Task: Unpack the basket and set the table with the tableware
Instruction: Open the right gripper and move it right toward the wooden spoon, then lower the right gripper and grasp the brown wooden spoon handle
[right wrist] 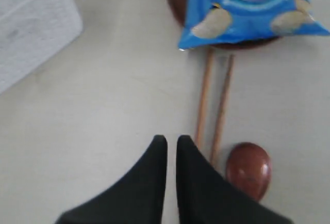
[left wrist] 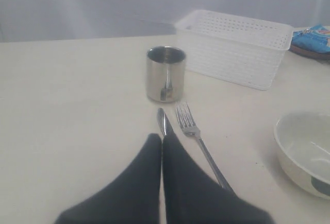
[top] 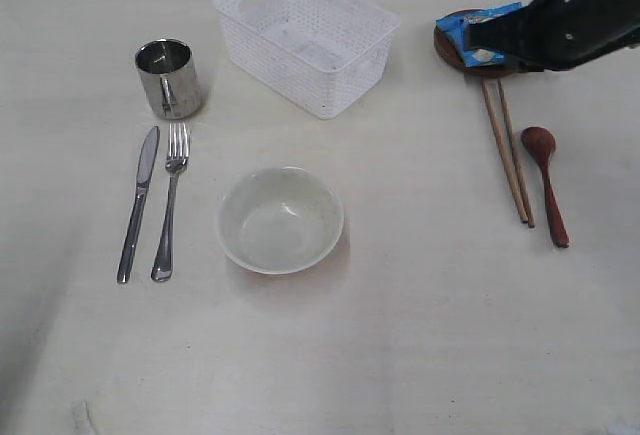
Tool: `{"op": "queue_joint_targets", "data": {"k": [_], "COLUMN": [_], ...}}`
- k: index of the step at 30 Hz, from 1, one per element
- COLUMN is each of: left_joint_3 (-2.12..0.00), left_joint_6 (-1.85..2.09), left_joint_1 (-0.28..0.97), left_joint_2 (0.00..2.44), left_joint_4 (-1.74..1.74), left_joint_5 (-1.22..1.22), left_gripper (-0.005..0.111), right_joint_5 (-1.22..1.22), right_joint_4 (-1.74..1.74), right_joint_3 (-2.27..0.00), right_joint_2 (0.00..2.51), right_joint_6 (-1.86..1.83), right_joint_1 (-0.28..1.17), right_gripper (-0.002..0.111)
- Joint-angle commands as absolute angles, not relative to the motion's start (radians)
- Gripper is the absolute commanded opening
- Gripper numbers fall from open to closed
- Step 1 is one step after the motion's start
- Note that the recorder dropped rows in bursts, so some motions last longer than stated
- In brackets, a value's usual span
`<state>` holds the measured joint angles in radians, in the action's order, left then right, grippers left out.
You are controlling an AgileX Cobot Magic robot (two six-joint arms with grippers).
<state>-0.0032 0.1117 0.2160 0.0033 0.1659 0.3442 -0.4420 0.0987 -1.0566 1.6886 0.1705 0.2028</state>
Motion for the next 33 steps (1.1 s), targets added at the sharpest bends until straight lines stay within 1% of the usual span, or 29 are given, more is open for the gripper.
{"op": "queue_joint_targets", "data": {"k": [1, 4, 7, 14, 18, 22, 28, 33], "left_joint_3": [0.000, 0.000, 0.000, 0.000, 0.000, 0.000, 0.000, 0.000], "left_joint_6": [0.111, 0.111, 0.111, 0.111, 0.111, 0.111, 0.111, 0.111], "left_joint_1": [0.222, 0.222, 0.222, 0.222, 0.222, 0.222, 0.222, 0.222], "left_joint_2": [0.000, 0.000, 0.000, 0.000, 0.000, 0.000, 0.000, 0.000], "left_joint_4": [0.164, 0.163, 0.163, 0.163, 0.163, 0.163, 0.163, 0.163], "left_joint_5": [0.342, 0.342, 0.342, 0.342, 0.342, 0.342, 0.342, 0.342], "left_gripper": [0.000, 0.000, 0.000, 0.000, 0.000, 0.000, 0.000, 0.000], "right_joint_5": [-0.507, -0.500, -0.483, -0.491, -0.442, -0.478, -0.481, -0.480], "right_joint_4": [0.091, 0.080, 0.073, 0.080, 0.080, 0.080, 0.080, 0.080], "right_joint_3": [-0.997, -0.904, -0.848, -0.848, -0.859, -0.929, -0.954, -0.954], "right_joint_2": [1.678, 1.678, 1.678, 1.703, 1.789, 1.866, 1.956, 1.978], "right_joint_6": [0.243, 0.239, 0.239, 0.239, 0.239, 0.221, 0.213, 0.213], "right_joint_1": [0.090, 0.061, 0.061, 0.061, 0.061, 0.061, 0.061, 0.061], "right_gripper": [0.007, 0.007, 0.007, 0.007, 0.007, 0.007, 0.007, 0.007]}}
